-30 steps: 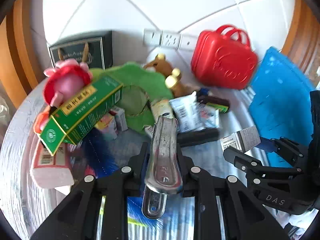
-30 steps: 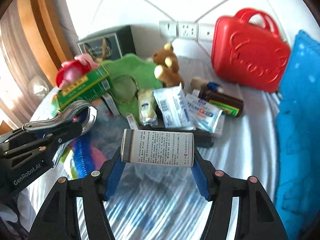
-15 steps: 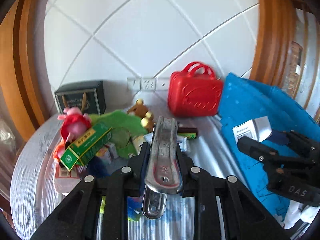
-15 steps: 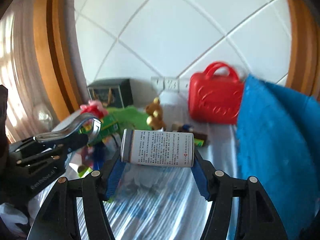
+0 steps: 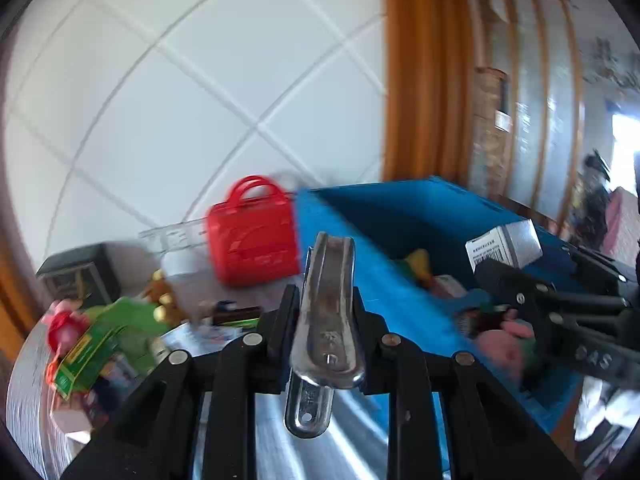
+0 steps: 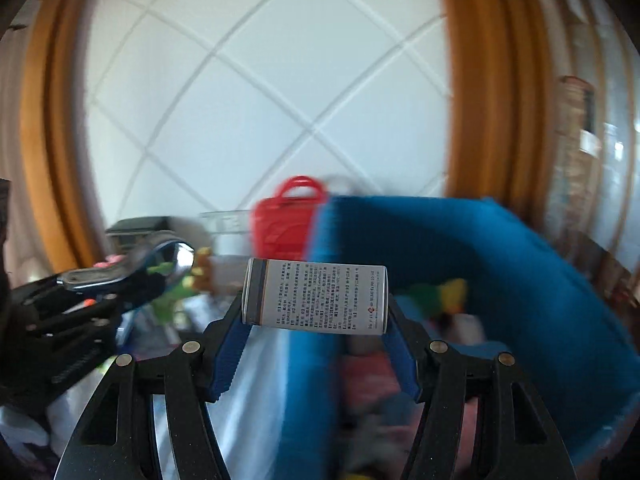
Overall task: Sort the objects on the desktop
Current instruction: 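Carry the metal clip and white bottle in both tools over the crate, then open left tool dropping the clip while right tool releases the bottle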
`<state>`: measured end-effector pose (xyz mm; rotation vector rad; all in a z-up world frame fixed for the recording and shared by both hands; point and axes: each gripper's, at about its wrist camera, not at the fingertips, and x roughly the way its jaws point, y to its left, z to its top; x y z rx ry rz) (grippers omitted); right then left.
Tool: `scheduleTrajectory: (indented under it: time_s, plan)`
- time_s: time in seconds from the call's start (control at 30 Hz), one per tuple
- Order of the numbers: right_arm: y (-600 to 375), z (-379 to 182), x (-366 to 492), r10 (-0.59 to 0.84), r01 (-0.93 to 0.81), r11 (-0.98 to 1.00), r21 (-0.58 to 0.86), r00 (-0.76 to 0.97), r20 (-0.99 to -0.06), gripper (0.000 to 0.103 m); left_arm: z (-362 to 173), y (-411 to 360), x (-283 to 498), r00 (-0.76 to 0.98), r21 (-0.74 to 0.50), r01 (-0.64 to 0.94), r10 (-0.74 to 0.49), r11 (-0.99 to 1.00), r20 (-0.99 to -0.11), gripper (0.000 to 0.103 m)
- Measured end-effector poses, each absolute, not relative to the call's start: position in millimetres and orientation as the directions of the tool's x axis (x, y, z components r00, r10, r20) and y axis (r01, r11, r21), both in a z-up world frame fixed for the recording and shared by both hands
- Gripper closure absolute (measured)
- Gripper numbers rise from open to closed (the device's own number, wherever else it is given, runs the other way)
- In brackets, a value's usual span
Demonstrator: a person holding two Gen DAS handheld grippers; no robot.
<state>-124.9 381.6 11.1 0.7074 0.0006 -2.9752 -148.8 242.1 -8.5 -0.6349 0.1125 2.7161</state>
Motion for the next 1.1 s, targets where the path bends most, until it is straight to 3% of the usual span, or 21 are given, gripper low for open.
scheduleTrajectory:
  time_s: [0.2, 0.43, 0.6, 0.93, 1.03, 1.1]
  plan:
    - [477, 2, -116, 0.069, -0.073, -0.997, -0.009, -0.882, -0.466, 0.040, -5, 338, -141, -0.806, 0.040, -0.437, 0.371, -0.899, -0.462, 0.080]
    - [539, -25, -128, 0.169, -0.129, -0.985, -0.111, -0.829, -0.533, 0.040, -9, 430, -152, -0.731, 0.018, -0.500, 0.410, -0.866, -0.546, 0.080]
    - [573, -53, -137, 0.180, -0.134, -0.984, -0.121, -0.781, -0.598, 0.040, -14, 468, -157, -0.716, 0.043, -0.491, 0.375, -0.870, -0.588, 0.080]
    - [587, -62, -137, 0.175, -0.111, -0.984, -0.141, -0.766, -0.618, 0.040, -28, 492, -163, -0.712, 0.078, -0.466, 0.321, -0.881, -0.625, 0.080]
    - [586, -62, -138, 0.171, -0.106, -0.984, -0.140, -0.760, -0.627, 0.039, -30, 492, -163, -0.709, 0.087, -0.466, 0.313, -0.881, -0.632, 0.072]
    - [585, -62, -140, 0.174, -0.105, -0.984, -0.145, -0.755, -0.632, 0.038, -29, 491, -163, -0.715, 0.093, -0.464, 0.311, -0.881, -0.626, 0.056]
